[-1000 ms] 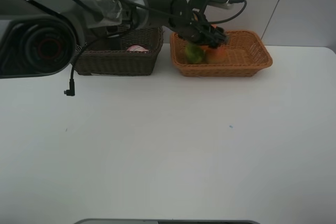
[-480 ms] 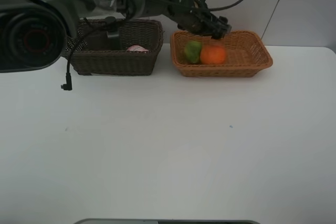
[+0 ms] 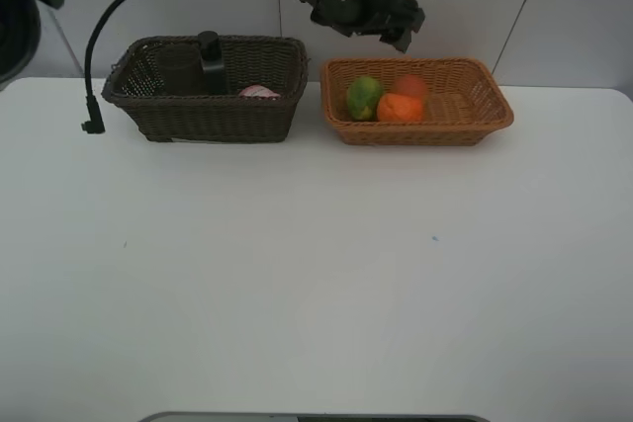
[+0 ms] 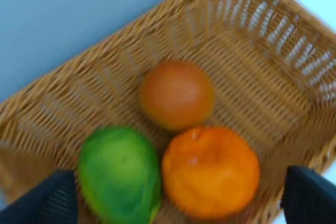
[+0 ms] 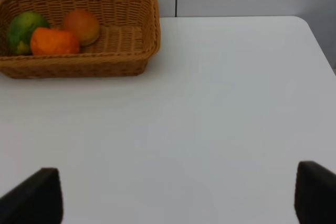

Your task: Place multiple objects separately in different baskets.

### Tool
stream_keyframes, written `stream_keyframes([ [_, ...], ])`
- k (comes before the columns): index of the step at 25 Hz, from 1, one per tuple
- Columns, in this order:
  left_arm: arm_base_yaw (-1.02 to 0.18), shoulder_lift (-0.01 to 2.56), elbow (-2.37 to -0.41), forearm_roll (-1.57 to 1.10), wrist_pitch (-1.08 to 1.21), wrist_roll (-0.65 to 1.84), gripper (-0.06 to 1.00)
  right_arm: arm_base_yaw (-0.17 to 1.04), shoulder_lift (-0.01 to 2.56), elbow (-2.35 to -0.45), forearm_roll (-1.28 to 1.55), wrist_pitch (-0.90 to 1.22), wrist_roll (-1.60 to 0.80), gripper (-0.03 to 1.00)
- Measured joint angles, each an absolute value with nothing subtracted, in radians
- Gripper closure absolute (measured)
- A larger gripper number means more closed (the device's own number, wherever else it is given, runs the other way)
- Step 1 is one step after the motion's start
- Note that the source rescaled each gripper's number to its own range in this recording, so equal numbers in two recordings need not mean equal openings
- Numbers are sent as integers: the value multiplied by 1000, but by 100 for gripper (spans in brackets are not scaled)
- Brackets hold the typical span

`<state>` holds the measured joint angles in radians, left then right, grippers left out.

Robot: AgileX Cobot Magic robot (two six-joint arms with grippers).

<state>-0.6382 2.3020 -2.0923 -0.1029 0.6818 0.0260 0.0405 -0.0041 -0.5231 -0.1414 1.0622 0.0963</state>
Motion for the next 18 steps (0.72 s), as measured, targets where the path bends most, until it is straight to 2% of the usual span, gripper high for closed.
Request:
stream_keyframes([
  [8, -533, 2114, -2029, 13, 921, -109, -6, 41, -4, -523, -141, 1062, 96, 9],
  [13, -428, 1905, -1804, 45, 912, -163, -6, 41, -4, -523, -141, 1062, 96, 9],
  [18, -295, 1642, -1480, 46, 851, -175, -6, 41, -4, -523, -141, 1062, 96, 9],
])
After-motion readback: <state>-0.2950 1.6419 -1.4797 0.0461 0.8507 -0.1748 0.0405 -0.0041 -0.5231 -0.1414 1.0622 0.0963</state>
